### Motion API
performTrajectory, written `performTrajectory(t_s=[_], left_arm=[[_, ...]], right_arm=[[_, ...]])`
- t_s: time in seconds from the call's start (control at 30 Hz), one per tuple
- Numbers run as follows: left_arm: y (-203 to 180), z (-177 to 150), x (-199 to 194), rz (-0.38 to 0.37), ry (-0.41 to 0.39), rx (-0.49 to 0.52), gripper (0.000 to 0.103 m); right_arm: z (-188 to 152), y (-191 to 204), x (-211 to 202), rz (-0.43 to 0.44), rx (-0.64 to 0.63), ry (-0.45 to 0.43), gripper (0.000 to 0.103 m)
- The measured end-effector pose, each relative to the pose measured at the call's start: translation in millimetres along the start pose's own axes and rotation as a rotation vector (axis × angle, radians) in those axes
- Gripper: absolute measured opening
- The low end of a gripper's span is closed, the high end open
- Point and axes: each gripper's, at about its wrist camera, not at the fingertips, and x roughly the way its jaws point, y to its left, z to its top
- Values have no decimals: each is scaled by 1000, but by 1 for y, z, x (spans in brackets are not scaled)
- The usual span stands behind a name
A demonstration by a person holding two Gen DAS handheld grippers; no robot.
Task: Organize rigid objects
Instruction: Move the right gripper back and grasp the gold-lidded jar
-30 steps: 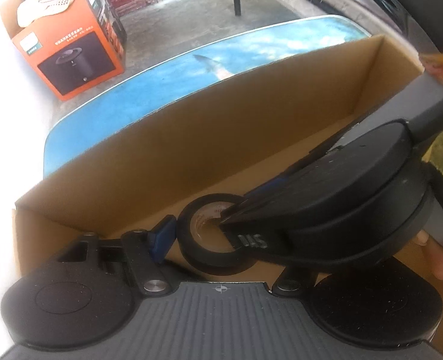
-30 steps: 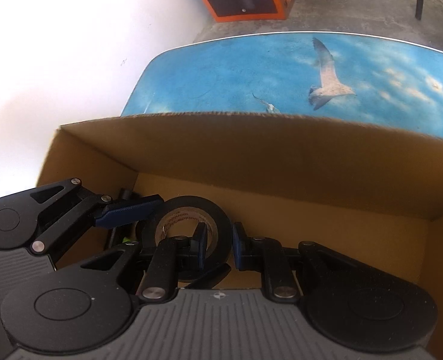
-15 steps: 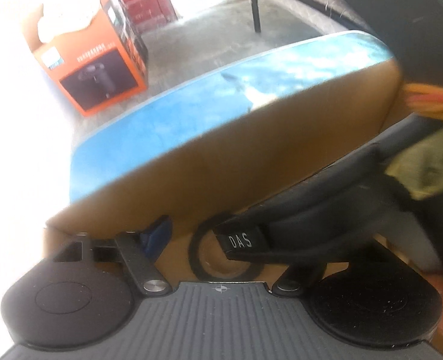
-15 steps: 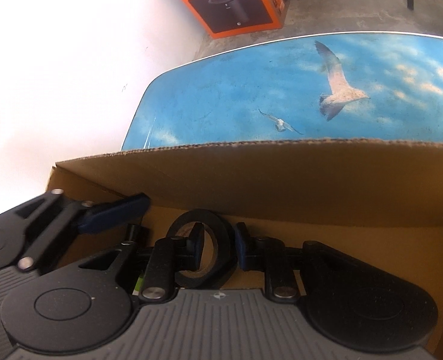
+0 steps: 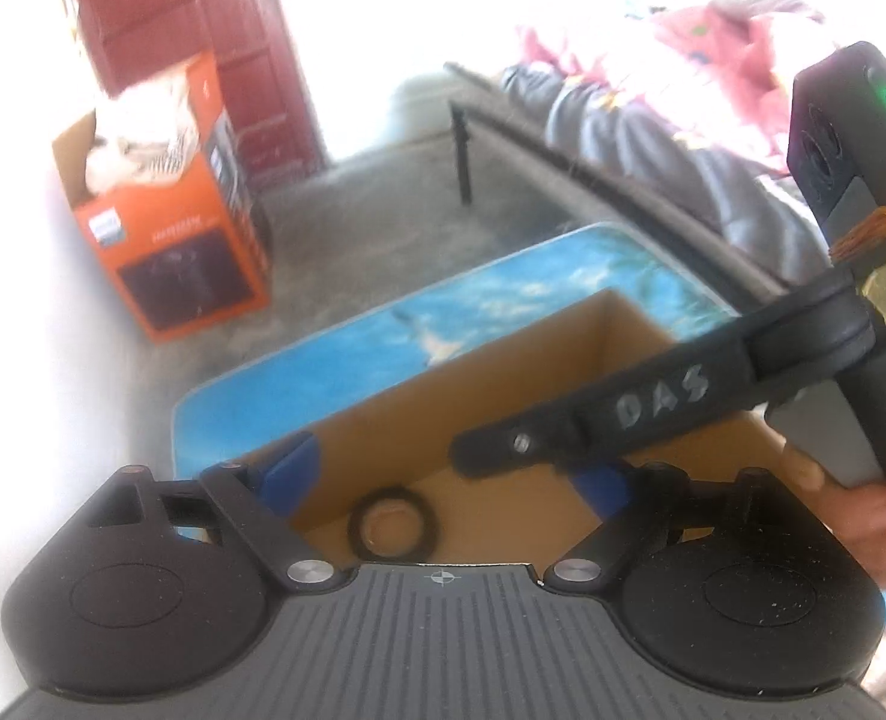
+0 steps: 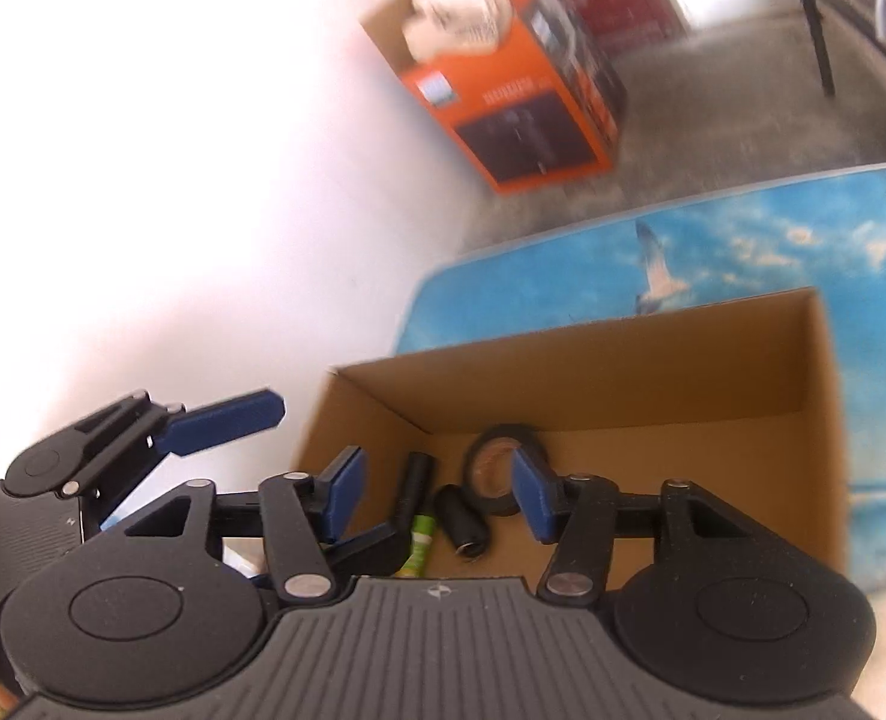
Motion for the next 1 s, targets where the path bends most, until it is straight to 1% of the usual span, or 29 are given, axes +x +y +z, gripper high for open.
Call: performTrajectory(t_s=[0.1, 0.2, 0.27, 0.4, 0.53, 0.6, 0.67, 0.73, 0.8, 0.87, 1.0], left_arm=[[-9, -5, -25, -25, -55, 4, 90], [-16, -19, -53, -43, -91, -25, 90], [-20, -34, -67, -51, -104, -47, 90], [-34, -78, -87, -73, -123, -77, 91], [-54, -127, -81, -70, -127, -105, 92], [-67, -148, -73, -71, -130, -114, 92], [-79, -163, -62, -48, -117, -114, 92], [-88, -174, -52, -41, -126, -129, 92], [-96, -179, -39, -44, -114, -130, 90], [-104, -185, -27, -36, -105, -122, 86], [-111, -188, -6, -70, -82, -128, 77]], right_arm=[[-14, 0, -31, 6, 23, -49, 61], [-37, 1, -63, 47, 35, -77, 61], [-60, 2, -84, 70, 25, -96, 62], [-113, -2, -116, 69, 28, -125, 65], [-166, -18, -130, 57, 94, -149, 65], [-184, -29, -127, 50, 139, -153, 65], [-199, -38, -123, 43, 184, -162, 65], [-206, -44, -119, 23, 205, -164, 65], [-211, -45, -115, -3, 202, -166, 65], [-210, -45, -108, -16, 187, -162, 65], [-208, -41, -94, -33, 143, -155, 64]])
